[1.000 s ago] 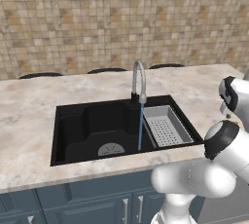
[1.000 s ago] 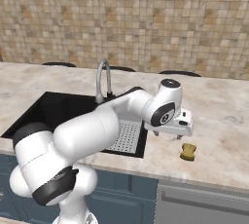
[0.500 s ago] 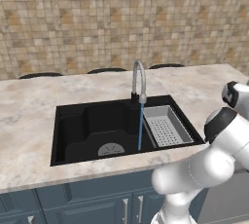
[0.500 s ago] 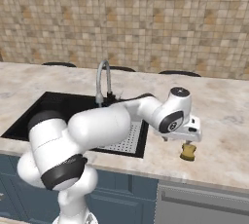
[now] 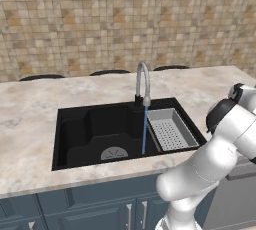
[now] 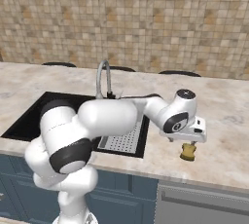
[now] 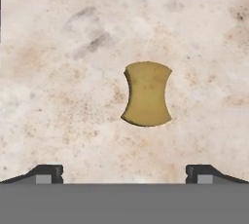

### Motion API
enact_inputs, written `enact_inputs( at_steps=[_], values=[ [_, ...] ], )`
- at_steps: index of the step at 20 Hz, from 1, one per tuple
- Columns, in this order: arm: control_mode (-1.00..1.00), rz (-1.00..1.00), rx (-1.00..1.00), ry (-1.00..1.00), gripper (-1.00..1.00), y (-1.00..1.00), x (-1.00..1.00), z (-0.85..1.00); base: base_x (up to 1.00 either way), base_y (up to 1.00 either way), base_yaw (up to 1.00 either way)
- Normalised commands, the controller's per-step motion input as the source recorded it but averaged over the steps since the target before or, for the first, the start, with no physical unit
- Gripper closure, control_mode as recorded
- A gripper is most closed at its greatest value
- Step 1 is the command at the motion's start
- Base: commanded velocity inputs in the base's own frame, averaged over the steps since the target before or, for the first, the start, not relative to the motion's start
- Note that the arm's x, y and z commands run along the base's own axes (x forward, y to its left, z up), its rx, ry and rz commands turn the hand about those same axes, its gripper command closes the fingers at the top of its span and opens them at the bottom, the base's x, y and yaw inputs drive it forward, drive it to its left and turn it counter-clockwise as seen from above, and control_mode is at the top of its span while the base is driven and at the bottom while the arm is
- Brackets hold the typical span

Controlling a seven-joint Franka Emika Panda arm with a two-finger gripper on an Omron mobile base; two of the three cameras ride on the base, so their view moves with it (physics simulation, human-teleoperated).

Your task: Soak the sponge with water for a few seconds and then drop it inside the sink.

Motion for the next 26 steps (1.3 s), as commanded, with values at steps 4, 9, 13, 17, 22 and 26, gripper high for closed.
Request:
enact_inputs(
  at_steps=[4, 9, 13, 17, 22, 26],
  values=[
    [-1.0, 0.0, 0.0, 0.0, -1.0, -0.16, 0.17, -0.13, 0.0, 0.0, 0.0],
    [-1.0, 0.0, 0.0, 0.0, -1.0, -0.16, 0.17, -0.24, 0.0, 0.0, 0.0],
    [-1.0, 0.0, 0.0, 0.0, -1.0, -0.12, 0.2, -0.4, 0.0, 0.0, 0.0],
    [-1.0, 0.0, 0.0, 0.0, -1.0, -0.11, 0.23, -0.23, 0.0, 0.0, 0.0],
    [-1.0, 0.0, 0.02, 0.0, -1.0, -0.26, 0.19, -0.01, 0.0, 0.0, 0.0],
    [-1.0, 0.0, 0.03, 0.0, -1.0, -0.27, 0.1, 0.0, 0.0, 0.0, 0.0]
  ],
)
